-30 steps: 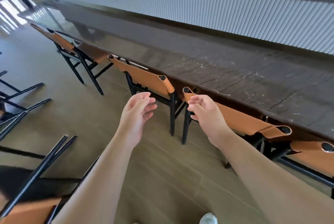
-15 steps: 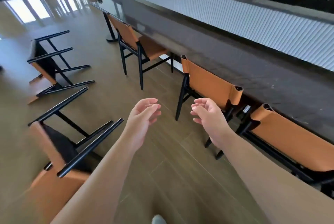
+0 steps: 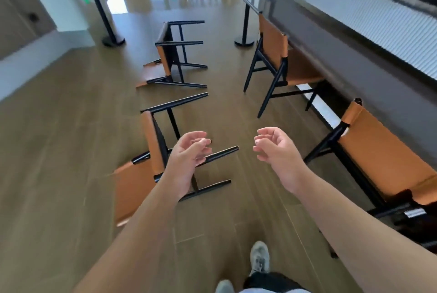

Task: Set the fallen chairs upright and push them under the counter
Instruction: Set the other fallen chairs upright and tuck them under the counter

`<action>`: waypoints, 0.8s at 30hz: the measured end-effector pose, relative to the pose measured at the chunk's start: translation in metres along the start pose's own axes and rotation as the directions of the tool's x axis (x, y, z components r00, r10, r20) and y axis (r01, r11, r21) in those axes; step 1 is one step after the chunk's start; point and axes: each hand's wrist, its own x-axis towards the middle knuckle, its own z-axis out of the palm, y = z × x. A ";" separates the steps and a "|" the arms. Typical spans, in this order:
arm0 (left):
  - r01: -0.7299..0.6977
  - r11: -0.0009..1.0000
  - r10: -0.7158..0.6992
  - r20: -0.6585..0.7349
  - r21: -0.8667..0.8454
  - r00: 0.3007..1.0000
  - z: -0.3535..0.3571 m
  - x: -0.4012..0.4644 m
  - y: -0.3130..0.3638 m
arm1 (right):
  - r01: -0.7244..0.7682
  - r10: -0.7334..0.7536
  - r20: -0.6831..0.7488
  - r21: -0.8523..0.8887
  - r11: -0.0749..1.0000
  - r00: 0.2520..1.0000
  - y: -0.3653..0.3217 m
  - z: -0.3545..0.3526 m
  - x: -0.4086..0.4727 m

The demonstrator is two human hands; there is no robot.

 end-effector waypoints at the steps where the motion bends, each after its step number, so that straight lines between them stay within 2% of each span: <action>1: 0.005 1.000 -0.005 -0.030 -0.005 1.000 -0.012 0.000 0.000 | -0.002 0.002 0.036 0.006 1.000 0.999 -0.001 0.012 0.006; 7: 0.040 0.999 -0.042 -0.241 -0.010 0.970 -0.073 0.008 -0.001 | -0.049 0.057 0.246 -0.040 0.998 0.968 0.005 0.082 0.055; 13: 0.062 0.998 -0.058 -0.459 -0.007 0.886 -0.114 0.031 0.014 | -0.089 0.114 0.459 -0.075 0.993 0.881 -0.008 0.149 0.113; 19: 0.039 0.999 -0.026 -0.639 0.006 0.768 -0.151 0.048 0.033 | -0.089 0.127 0.600 -0.093 0.992 0.790 -0.025 0.212 0.165; 24: -0.074 0.997 0.019 -0.775 -0.036 0.632 -0.205 0.019 0.040 | -0.075 0.137 0.701 -0.119 0.990 0.700 -0.033 0.269 0.180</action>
